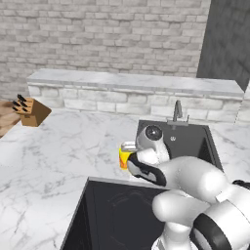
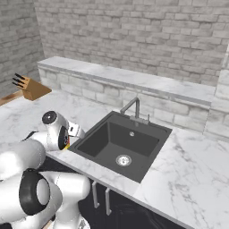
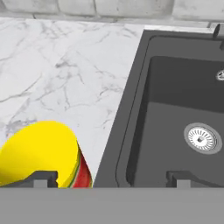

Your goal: Pick the cup and bowl from the counter and place them on the counter next to the sink.

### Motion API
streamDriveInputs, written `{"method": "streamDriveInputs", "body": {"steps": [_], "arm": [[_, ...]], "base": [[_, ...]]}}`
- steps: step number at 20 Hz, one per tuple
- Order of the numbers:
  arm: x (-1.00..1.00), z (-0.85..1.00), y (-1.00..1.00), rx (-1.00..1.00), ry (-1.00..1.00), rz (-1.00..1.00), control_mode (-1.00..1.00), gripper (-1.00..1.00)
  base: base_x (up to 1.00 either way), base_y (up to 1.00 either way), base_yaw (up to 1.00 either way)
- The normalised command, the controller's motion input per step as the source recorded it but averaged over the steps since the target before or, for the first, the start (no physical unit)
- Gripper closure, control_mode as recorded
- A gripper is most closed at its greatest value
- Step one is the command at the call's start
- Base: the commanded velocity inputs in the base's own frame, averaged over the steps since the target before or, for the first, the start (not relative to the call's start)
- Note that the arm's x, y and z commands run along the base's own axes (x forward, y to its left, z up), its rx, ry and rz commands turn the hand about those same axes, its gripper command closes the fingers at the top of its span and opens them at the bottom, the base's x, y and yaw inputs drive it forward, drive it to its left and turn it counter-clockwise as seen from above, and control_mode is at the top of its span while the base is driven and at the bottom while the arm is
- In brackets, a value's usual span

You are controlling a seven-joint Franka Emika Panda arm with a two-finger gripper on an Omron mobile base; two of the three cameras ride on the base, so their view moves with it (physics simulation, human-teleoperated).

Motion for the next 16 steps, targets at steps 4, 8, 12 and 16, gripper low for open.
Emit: {"method": "streamDriveInputs", "body": {"steps": [4, 8, 12, 16], "arm": [[-0.4, 0.65, -0.22, 0.1, 0.0, 0.0, -1.0, -1.0], [-0.37, 0.7, -0.19, 0.1, 0.07, 0.0, -1.0, -1.0], [-0.25, 0.76, -0.16, 0.04, 0.27, 0.0, -1.0, -1.0], [-0.25, 0.8, -0.22, 0.0, 0.4, 0.0, -1.0, -1.0]], "base": [[0.0, 0.0, 0.0], [0.0, 0.0, 0.0], [0.0, 0.0, 0.0], [0.0, 0.0, 0.0]]}}
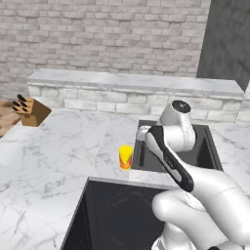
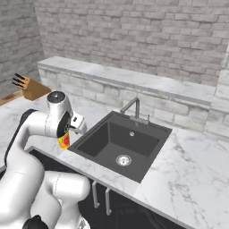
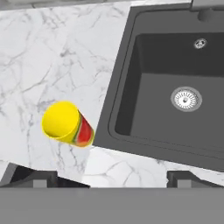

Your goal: Pick the cup and bowl from the counter and place them on the counter next to the sink.

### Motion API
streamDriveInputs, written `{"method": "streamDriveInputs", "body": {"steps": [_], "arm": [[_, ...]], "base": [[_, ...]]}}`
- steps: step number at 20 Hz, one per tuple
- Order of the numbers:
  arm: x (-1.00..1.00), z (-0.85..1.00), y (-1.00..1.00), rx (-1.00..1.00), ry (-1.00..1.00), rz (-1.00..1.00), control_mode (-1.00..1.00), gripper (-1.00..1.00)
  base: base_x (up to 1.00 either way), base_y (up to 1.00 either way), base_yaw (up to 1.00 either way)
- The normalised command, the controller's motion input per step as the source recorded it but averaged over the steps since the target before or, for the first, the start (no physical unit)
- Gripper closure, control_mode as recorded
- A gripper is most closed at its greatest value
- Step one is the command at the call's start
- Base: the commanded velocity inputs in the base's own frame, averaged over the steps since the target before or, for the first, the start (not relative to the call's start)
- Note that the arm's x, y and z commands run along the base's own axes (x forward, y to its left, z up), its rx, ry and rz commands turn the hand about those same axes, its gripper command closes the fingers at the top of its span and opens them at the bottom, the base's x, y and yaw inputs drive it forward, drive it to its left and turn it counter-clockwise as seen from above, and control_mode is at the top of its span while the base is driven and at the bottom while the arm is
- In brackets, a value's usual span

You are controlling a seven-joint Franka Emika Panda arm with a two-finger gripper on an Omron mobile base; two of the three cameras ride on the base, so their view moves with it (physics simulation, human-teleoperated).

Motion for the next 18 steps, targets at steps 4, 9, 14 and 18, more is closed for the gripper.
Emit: {"method": "streamDriveInputs", "body": {"steps": [4, 9, 14, 18], "arm": [[-0.31, 0.73, -0.24, 0.0, 0.38, 0.0, -1.0, -1.0], [-0.58, 0.61, -0.21, 0.0, 0.11, 0.0, -1.0, -1.0], [-0.76, 0.04, -0.36, 0.0, 0.0, 0.0, -1.0, -1.0], [-0.76, -0.19, -0.36, 0.0, -0.11, 0.0, -1.0, -1.0]], "base": [[0.0, 0.0, 0.0], [0.0, 0.0, 0.0], [0.0, 0.0, 0.0], [0.0, 0.0, 0.0]]}}
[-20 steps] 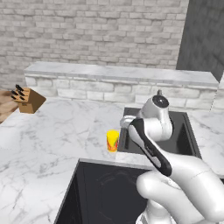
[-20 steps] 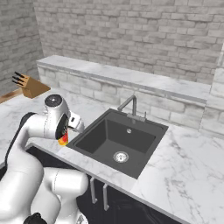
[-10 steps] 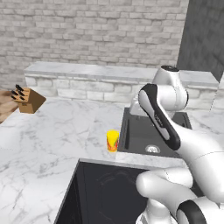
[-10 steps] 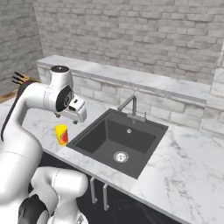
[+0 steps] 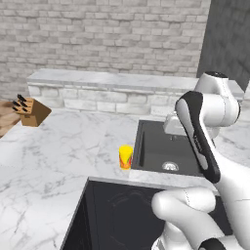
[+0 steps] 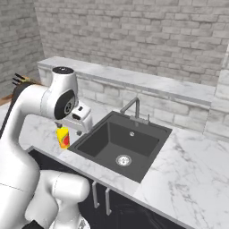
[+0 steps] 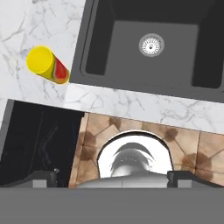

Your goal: Pick the cup and bowl from the counter and place them on the counter next to the sink.

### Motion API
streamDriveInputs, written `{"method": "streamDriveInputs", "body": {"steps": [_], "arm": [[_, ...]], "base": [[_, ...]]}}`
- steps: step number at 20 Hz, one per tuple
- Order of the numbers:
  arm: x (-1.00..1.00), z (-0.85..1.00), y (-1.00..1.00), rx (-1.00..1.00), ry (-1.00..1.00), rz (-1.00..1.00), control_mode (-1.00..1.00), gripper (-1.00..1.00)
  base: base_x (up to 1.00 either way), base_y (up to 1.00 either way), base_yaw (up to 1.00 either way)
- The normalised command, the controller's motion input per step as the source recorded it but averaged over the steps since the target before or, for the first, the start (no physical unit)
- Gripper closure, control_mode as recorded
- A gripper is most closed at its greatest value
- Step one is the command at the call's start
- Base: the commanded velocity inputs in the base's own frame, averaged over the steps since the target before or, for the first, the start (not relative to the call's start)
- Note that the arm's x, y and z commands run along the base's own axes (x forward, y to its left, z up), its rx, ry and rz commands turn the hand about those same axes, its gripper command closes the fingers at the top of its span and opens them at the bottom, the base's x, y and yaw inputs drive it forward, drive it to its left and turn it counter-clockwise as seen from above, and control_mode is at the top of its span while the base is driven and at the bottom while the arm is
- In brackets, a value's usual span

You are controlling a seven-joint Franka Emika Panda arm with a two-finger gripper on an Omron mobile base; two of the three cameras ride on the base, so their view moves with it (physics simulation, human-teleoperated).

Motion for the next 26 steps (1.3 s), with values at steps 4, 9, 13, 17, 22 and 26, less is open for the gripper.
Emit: {"method": "streamDriveInputs", "body": {"steps": [4, 9, 13, 17, 22, 26], "arm": [[0.0, -0.21, -0.17, 0.0, -0.13, 0.0, -1.0, -1.0], [0.26, -0.27, -0.03, 0.0, -0.11, 0.0, -1.0, -1.0], [0.12, -0.11, 0.0, 0.0, -0.02, 0.0, -1.0, -1.0], [0.0, 0.0, 0.0, 0.0, 0.0, 0.0, -1.0, -1.0], [0.0, 0.0, 0.0, 0.0, 0.0, 0.0, -1.0, -1.0], [0.0, 0.0, 0.0, 0.0, 0.0, 0.0, -1.0, -1.0]], "base": [[0.0, 0.0, 0.0], [0.0, 0.0, 0.0], [0.0, 0.0, 0.0], [0.0, 0.0, 0.0], [0.0, 0.0, 0.0], [0.0, 0.0, 0.0]]}}
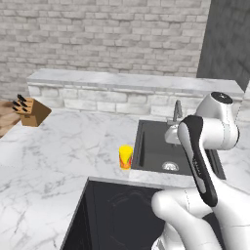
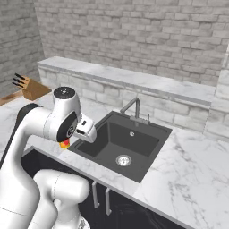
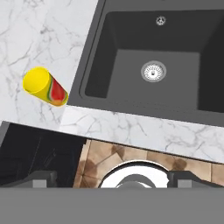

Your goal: Pick the cup and bowl from the counter and place them on the counter next to the sink.

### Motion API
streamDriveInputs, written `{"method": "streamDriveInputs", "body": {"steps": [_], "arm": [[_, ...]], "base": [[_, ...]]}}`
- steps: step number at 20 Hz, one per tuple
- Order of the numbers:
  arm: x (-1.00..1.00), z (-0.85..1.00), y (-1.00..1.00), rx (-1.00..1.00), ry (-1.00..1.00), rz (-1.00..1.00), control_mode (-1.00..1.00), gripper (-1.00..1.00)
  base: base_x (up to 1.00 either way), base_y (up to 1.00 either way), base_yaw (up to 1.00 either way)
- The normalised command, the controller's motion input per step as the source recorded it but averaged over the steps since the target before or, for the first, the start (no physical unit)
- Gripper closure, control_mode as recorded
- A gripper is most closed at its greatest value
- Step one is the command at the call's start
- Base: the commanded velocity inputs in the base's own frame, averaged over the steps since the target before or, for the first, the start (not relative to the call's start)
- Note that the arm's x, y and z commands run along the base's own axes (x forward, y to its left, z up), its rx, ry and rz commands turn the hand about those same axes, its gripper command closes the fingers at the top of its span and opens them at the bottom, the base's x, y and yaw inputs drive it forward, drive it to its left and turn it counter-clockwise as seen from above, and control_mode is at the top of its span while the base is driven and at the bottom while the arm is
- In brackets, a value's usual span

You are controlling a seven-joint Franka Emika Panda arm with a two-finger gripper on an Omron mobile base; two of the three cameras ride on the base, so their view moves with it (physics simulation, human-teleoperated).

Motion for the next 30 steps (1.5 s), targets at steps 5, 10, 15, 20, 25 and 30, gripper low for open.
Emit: {"method": "streamDriveInputs", "body": {"steps": [5, 10, 15, 20, 25, 30], "arm": [[0.0, 0.0, 0.0, 0.0, 0.0, 0.0, 1.0, -1.0], [0.0, 0.0, 0.0, 0.0, 0.0, 0.0, 1.0, -1.0], [0.0, 0.0, 0.0, 0.0, 0.0, 0.0, 1.0, -1.0], [0.0, 0.0, 0.0, 0.0, 0.0, 0.0, 1.0, -1.0], [0.0, 0.0, 0.0, 0.0, 0.0, 0.0, 1.0, -1.0], [0.0, 0.0, 0.0, 0.0, 0.0, 0.0, 1.0, -1.0]], "base": [[-0.14, 0.0, 0.0], [-0.99, -0.24, -0.14], [-0.22, -0.24, -0.46], [0.05, -0.1, -0.84], [0.01, -0.03, -0.97], [0.03, 0.0, -0.95]]}}
